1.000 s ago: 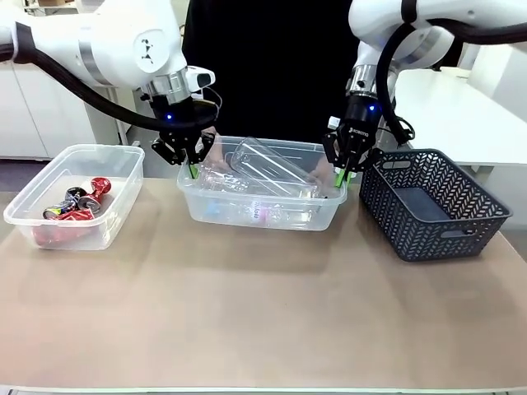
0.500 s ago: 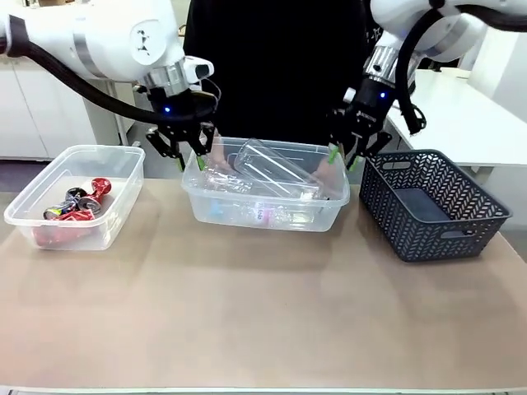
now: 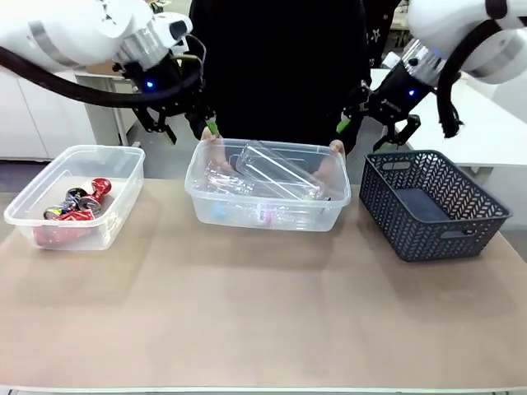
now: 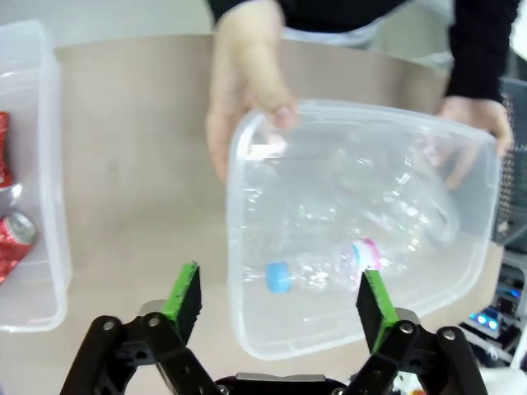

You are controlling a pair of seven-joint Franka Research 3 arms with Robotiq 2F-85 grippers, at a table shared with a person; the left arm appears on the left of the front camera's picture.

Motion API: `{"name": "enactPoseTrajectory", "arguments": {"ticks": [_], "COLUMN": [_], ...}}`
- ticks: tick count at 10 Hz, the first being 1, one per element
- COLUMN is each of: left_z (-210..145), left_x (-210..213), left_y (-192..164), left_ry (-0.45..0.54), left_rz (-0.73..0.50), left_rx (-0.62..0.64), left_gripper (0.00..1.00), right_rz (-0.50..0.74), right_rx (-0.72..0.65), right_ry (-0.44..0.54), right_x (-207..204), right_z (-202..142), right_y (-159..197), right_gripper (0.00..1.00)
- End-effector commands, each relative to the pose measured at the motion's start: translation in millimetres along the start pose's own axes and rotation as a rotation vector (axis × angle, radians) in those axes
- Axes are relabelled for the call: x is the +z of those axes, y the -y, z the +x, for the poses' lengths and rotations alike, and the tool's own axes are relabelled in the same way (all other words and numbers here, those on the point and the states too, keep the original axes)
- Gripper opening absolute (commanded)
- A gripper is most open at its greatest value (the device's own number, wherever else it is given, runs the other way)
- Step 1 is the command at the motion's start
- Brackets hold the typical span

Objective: Sort the waste into each basket.
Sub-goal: Release the Organizing box you were holding.

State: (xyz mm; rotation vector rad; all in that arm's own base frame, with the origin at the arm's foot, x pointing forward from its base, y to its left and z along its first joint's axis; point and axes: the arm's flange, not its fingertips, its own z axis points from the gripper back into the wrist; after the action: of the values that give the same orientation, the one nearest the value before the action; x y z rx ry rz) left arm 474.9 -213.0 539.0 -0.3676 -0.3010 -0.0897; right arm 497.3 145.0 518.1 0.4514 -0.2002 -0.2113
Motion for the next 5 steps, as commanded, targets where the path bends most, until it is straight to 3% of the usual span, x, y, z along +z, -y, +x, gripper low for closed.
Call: {"name": "enactPoseTrajectory", "arguments": {"ticks": [1,2,3,5], "left_z": [-11,0,0,0], "left_x": [-7,0,0,0], "left_y": [-24,0,0,0], "left_ry": [-0.055,0.0,0.0,0.0], "left_rz": [-0.149,0.0,0.0,0.0], "left_rx": [-0.09,0.0,0.0,0.0], "left_gripper": [1.0,1.0,1.0,1.0], "right_rz": [0.081,0.1,0.018,0.018], "right_rx": [0.07,0.075,0.026,0.026], "right_ry": [-0.015,-0.031,0.004,0.004], "right_x": [-5,-8,0,0], "right_z": [-13,-12,-7,-7], "right_y": [15,18,6,6], "right_gripper": [1.0,1.0,1.0,1.0]}}
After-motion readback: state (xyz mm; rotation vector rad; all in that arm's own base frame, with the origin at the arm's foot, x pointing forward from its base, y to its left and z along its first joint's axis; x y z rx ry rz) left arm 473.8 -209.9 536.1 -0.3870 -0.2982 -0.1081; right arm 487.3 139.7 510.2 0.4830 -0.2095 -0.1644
